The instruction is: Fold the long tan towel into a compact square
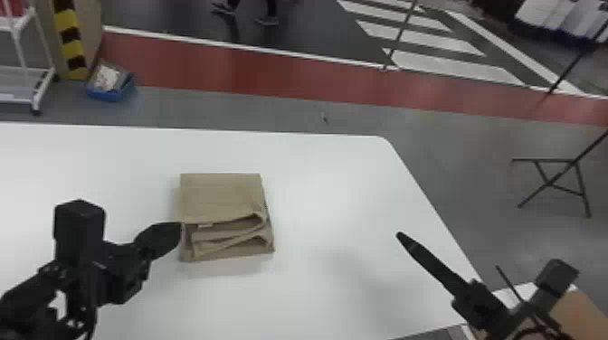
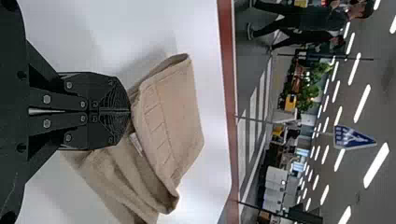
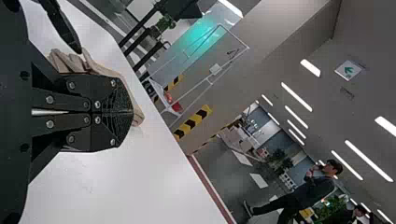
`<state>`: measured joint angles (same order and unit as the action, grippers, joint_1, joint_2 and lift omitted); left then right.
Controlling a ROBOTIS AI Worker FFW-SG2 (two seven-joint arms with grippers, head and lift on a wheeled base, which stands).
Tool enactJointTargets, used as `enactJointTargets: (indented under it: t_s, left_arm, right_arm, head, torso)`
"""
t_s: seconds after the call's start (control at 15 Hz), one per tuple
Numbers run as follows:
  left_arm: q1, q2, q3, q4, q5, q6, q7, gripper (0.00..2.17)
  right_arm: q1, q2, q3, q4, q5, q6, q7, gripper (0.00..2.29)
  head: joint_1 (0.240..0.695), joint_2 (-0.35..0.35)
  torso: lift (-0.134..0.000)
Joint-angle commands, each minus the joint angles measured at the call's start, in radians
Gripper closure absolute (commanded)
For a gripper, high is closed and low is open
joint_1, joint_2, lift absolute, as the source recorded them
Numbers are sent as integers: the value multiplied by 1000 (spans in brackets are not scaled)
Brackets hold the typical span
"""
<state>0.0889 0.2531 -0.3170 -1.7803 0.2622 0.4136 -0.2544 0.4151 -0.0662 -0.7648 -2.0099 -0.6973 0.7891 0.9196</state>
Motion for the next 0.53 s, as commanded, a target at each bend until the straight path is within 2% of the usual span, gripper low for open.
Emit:
enactJointTargets:
  t_s: [0.0,0.13,0.2,0.27,0.33,0.4,0.47]
  left_arm:
    - [45,11,90,-105,35,-3,24,2057]
    - [72,18,133,-188,52,-6,75,2051]
    - [78,20,151,-211,58,-15,86,1986]
    - [80,18,159,-223,52,-22,107,1814]
    - [78,11,165,-237,40,-22,126,1588]
    - [71,-3,167,-240,25,-31,152,1119]
    - [55,-14,162,-238,-11,-31,173,380]
  right_arm:
    - [-61,-15,48,-9,104,17,-8,2152]
    - [-136,-32,116,-17,200,57,-28,2108]
    - [-171,-47,165,-17,245,57,-54,2003]
    - [-205,-61,206,-15,280,57,-81,1892]
    - [-249,-69,248,-4,312,54,-110,1649]
    - [-294,-70,292,13,355,39,-130,1085]
    - [-326,-70,337,36,392,-17,-151,431]
  head:
    - [695,-350]
    - [695,-350]
    - [695,-332]
    - [695,-276]
    - [695,-252]
    - [695,-234]
    - [695,-214]
  torso:
    - [-124]
    - [-124]
    - [-124]
    - [-124]
    - [-124]
    - [-124]
    - [-124]
